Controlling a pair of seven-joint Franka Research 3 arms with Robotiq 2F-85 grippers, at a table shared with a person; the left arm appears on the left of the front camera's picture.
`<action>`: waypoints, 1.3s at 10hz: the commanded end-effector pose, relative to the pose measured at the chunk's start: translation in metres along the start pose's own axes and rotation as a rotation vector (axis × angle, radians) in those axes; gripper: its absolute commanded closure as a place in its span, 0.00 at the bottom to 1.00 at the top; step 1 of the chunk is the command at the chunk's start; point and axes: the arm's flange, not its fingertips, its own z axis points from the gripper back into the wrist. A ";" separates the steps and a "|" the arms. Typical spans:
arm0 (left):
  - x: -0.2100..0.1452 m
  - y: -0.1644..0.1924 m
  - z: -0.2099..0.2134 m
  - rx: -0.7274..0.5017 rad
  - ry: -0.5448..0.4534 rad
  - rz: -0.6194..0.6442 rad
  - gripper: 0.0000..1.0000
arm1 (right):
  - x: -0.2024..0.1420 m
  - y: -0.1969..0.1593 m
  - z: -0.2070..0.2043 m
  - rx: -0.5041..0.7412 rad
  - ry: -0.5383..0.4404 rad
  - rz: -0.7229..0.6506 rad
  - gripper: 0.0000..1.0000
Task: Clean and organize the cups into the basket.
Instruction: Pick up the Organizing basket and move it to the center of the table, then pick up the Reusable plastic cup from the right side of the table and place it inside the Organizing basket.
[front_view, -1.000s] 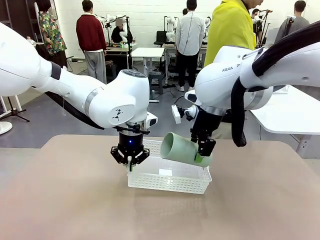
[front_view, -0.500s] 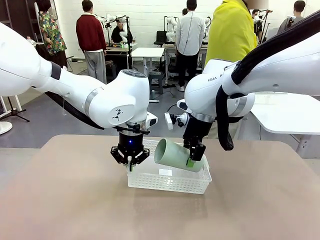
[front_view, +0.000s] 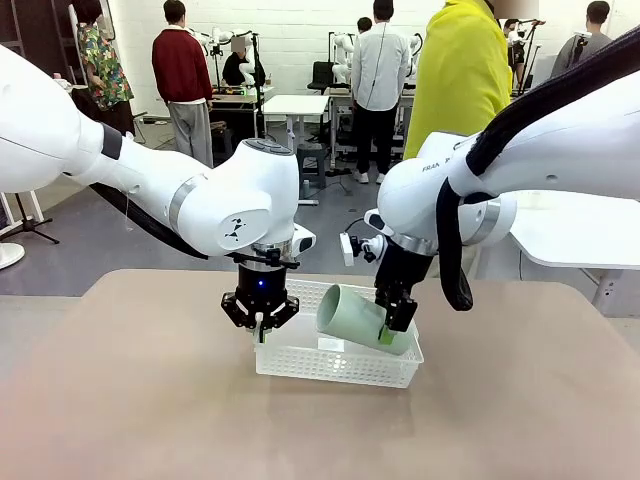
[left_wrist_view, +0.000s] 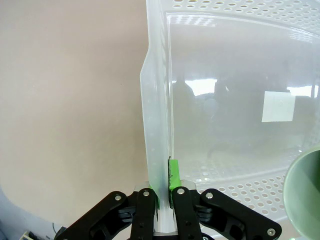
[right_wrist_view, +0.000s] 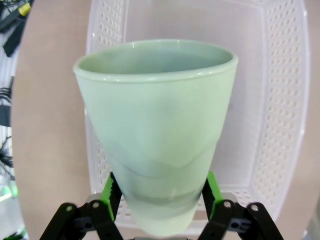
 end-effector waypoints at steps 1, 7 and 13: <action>0.000 0.000 -0.001 0.001 0.000 0.001 1.00 | -0.009 0.009 -0.018 -0.007 -0.025 -0.018 0.19; 0.000 0.000 -0.001 0.001 0.000 0.001 1.00 | -0.007 0.013 -0.021 -0.009 -0.052 0.005 0.00; 0.000 0.000 -0.001 0.001 0.000 0.001 1.00 | -0.039 0.059 0.054 -0.158 -0.222 0.064 0.00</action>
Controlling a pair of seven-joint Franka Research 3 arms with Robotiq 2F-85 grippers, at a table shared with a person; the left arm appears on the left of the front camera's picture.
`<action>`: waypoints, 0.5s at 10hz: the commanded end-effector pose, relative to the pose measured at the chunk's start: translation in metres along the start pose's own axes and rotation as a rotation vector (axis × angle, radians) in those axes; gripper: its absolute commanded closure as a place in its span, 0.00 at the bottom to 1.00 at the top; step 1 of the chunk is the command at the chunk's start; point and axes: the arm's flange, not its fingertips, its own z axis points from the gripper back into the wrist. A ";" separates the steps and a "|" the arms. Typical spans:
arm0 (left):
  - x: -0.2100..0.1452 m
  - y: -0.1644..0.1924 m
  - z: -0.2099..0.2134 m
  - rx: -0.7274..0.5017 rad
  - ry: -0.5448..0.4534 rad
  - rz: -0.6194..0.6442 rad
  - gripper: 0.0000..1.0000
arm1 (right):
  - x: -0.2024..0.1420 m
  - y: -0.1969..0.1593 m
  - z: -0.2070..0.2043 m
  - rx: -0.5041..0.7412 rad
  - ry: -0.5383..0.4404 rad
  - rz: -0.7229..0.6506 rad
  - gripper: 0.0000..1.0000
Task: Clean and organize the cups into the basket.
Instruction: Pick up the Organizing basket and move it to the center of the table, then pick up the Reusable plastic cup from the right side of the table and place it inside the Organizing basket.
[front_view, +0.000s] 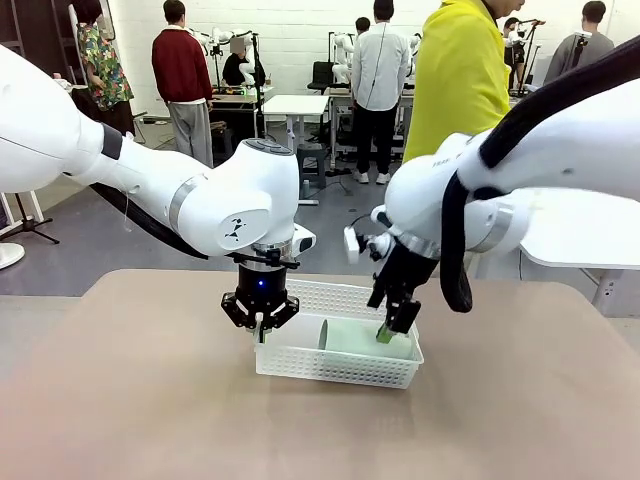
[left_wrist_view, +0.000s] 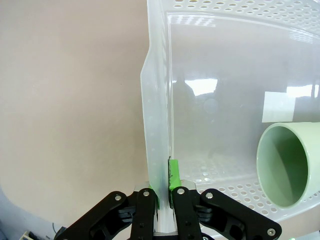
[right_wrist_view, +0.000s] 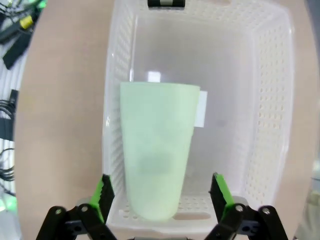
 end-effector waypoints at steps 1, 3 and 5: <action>0.000 0.000 -0.001 0.001 -0.001 0.001 1.00 | -0.057 0.055 0.069 -0.107 -0.160 -0.001 0.00; 0.000 0.000 -0.001 0.001 -0.001 0.001 1.00 | -0.129 0.086 0.113 -0.135 -0.288 -0.083 0.00; 0.000 0.000 -0.001 0.001 -0.001 0.001 1.00 | -0.202 0.112 0.130 -0.157 -0.397 -0.115 0.00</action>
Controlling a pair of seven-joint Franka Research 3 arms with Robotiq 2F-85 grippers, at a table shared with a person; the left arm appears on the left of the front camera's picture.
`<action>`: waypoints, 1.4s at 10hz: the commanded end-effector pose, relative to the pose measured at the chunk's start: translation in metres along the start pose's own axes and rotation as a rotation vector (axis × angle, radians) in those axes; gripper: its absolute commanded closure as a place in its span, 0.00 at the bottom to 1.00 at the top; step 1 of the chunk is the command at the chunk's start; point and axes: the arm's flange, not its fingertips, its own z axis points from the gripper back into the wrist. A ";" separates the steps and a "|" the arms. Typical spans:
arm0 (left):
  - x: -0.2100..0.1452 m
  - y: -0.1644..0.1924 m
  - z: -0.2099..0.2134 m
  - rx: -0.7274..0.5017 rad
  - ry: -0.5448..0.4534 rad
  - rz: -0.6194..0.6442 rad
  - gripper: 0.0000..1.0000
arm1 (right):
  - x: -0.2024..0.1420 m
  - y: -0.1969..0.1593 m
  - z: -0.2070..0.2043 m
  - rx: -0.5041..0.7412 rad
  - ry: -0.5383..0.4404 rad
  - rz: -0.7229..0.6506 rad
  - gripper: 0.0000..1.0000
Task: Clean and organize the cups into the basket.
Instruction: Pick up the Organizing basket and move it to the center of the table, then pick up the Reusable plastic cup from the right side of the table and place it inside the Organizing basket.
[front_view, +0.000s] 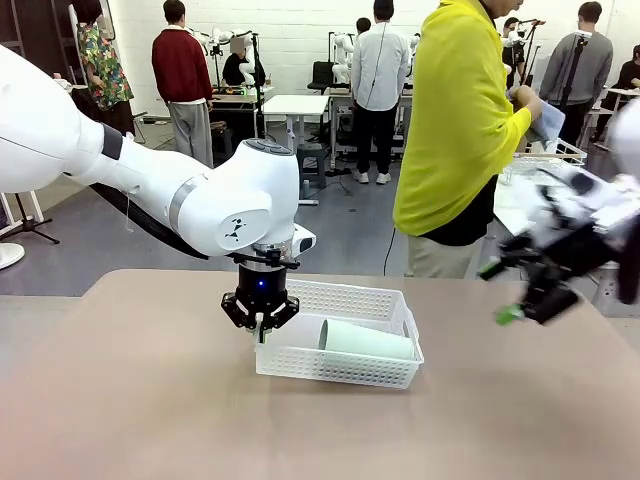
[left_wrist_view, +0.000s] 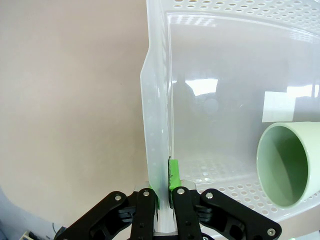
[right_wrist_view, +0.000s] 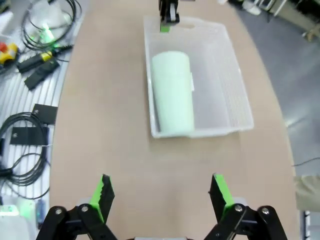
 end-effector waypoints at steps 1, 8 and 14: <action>0.000 0.001 -0.001 0.001 -0.001 0.001 1.00 | -0.058 -0.001 0.024 0.016 -0.105 -0.024 0.00; 0.000 0.001 -0.001 0.001 -0.001 0.001 1.00 | -0.210 -0.001 0.072 -0.041 -0.428 -0.067 0.00; 0.000 0.001 -0.001 0.001 -0.001 0.001 1.00 | -0.196 0.007 0.072 -0.042 -0.367 -0.070 0.00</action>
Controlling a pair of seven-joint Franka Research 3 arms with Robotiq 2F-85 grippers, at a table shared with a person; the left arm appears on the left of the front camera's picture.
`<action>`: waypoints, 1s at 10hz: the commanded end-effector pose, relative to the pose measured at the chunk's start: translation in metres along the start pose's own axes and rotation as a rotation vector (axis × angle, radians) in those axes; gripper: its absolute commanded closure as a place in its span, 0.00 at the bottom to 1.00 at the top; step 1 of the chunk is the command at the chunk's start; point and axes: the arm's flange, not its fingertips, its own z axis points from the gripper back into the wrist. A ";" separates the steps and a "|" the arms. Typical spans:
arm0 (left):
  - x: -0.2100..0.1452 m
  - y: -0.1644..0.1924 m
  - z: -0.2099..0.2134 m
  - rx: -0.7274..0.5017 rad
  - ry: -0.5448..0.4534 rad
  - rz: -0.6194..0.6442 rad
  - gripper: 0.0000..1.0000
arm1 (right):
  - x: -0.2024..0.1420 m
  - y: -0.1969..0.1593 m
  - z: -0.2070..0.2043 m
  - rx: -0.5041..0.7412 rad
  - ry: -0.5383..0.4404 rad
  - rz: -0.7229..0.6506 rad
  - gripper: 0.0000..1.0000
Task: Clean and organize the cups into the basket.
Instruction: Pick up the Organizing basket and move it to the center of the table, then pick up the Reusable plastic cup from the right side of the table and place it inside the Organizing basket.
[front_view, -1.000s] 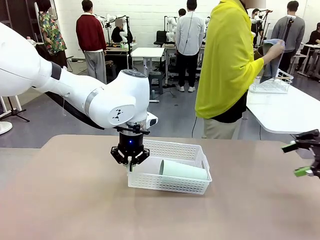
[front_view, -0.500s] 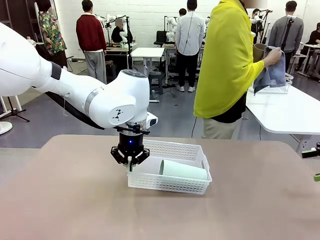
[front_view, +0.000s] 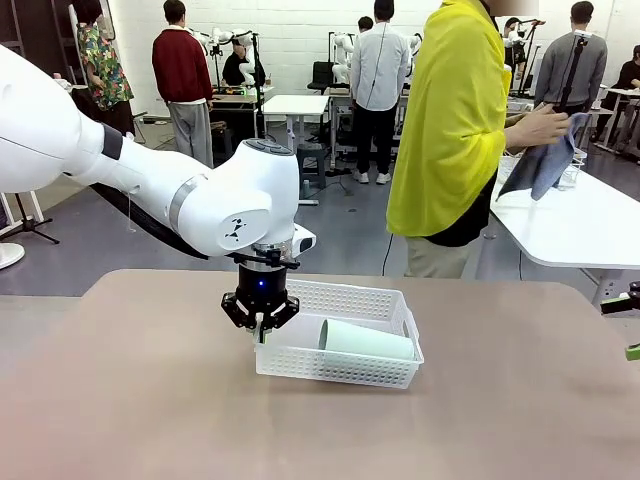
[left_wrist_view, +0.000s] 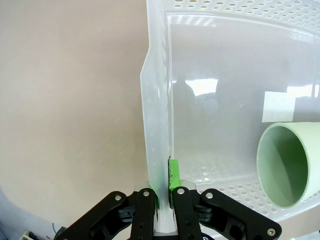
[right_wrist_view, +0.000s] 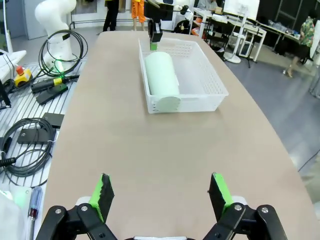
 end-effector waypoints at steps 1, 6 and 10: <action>0.000 0.001 -0.001 0.001 -0.001 0.001 1.00 | 0.000 0.004 0.000 -0.010 -0.001 -0.009 0.00; 0.000 0.001 -0.001 0.001 -0.001 0.001 1.00 | 0.000 0.004 0.000 -0.010 -0.001 -0.009 0.00; 0.000 0.001 -0.001 0.001 -0.001 0.001 1.00 | 0.000 0.004 0.000 -0.010 -0.001 -0.009 0.00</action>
